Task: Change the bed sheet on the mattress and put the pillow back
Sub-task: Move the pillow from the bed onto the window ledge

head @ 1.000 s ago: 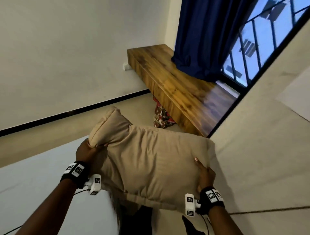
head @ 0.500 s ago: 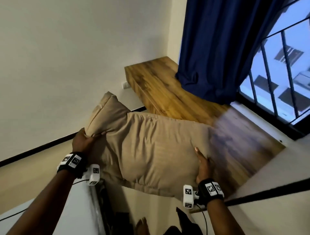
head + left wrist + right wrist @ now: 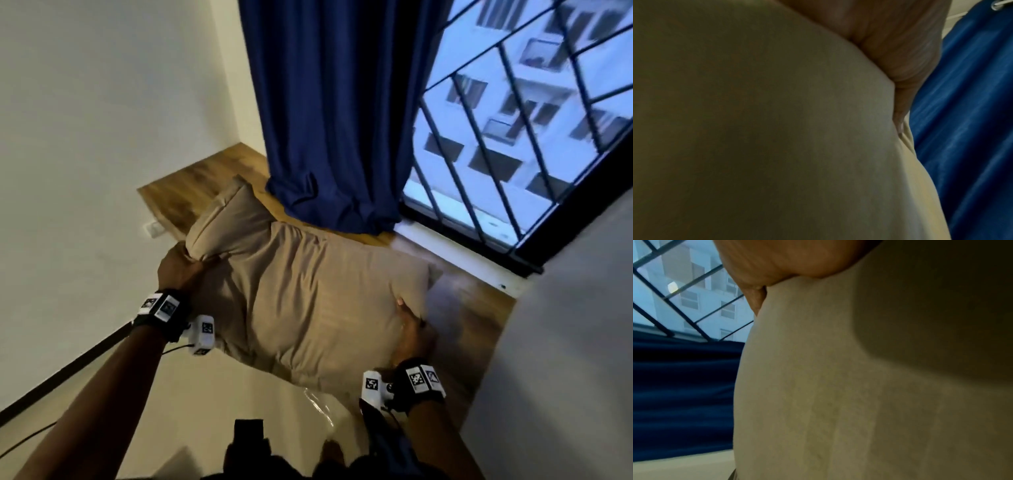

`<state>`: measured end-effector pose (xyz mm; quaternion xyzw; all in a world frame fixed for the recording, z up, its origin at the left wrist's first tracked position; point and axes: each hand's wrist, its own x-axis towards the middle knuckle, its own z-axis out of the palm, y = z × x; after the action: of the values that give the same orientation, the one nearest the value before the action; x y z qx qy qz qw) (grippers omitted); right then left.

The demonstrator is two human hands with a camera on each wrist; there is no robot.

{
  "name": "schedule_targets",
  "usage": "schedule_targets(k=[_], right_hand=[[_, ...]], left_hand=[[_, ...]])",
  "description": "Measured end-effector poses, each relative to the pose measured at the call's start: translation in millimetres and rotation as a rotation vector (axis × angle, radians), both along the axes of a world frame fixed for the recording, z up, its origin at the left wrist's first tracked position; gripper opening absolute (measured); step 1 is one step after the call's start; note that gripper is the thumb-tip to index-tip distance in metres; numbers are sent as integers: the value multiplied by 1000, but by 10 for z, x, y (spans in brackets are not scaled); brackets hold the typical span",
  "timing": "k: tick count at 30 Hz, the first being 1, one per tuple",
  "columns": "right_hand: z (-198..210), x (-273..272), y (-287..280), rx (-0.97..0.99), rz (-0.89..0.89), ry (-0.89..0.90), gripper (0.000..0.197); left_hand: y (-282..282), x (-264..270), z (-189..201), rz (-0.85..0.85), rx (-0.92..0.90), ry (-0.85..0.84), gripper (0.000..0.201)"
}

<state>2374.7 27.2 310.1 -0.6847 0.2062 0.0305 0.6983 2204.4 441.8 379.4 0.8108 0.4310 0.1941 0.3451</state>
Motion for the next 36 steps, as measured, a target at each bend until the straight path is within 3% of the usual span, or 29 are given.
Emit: schedule_targets(k=[5,9,13,15,17,20,23,28,36], right_hand=[[6,372,-78,-51,-113,99,57],[-99,513,-38,-110,-143,115,44],[-624,469,50,-538,-26,305,109],[-702,396,196,-724,-39,292,117],[-523,233,496,-861,-21,203,110],[-404,97,1129,-1046,62,-4,83],[-521,174,1590,-1175,319,33,83],[-668,197,1496,-1307,334,29,89],[-721,260,1307,-1269,350,95,89]], left_hand=[[291,982,47,-128,4,-42,79],[511,1607,-42,-208,25,59,78],[693,1950,-459,-237,157,255,96],[630,1962,-719,-354,125,263,103],[479,1887,-928,-499,112,326,113],[341,1838,-1236,-630,108,489,128],[306,1873,-1283,-656,110,543,141],[482,1894,-1360,-754,94,547,148],[527,2129,-1463,-823,80,579,142]])
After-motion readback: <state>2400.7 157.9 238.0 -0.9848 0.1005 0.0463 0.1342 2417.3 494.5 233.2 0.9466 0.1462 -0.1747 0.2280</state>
